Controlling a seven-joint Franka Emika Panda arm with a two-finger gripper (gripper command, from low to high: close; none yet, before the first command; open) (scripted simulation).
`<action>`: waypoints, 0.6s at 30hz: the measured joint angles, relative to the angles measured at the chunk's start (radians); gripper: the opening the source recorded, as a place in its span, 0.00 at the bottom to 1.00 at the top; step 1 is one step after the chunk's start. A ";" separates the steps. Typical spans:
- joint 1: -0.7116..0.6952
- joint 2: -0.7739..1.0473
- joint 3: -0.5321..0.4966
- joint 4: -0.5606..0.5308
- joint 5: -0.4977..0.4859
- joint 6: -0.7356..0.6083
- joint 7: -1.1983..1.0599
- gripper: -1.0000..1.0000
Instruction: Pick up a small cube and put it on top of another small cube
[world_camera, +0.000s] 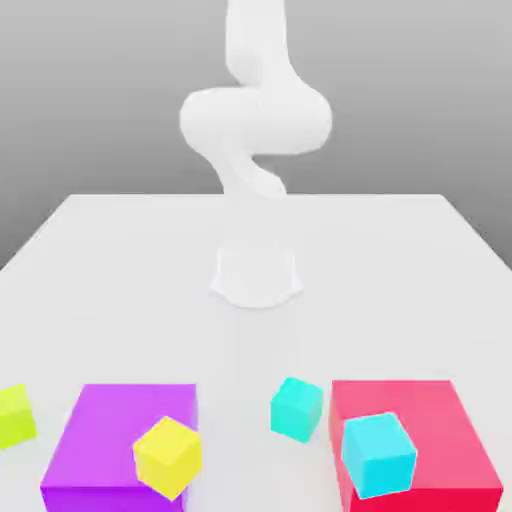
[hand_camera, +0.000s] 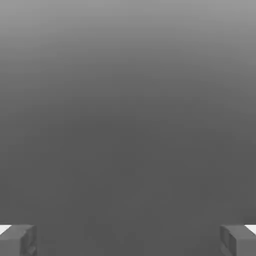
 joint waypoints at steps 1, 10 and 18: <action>-0.003 0.038 -0.019 -0.004 -0.013 0.013 -0.036 0.50; -0.016 0.346 -0.220 -0.036 -0.064 0.126 -0.380 0.50; -0.058 0.634 -0.390 -0.066 0.036 0.230 -0.786 0.50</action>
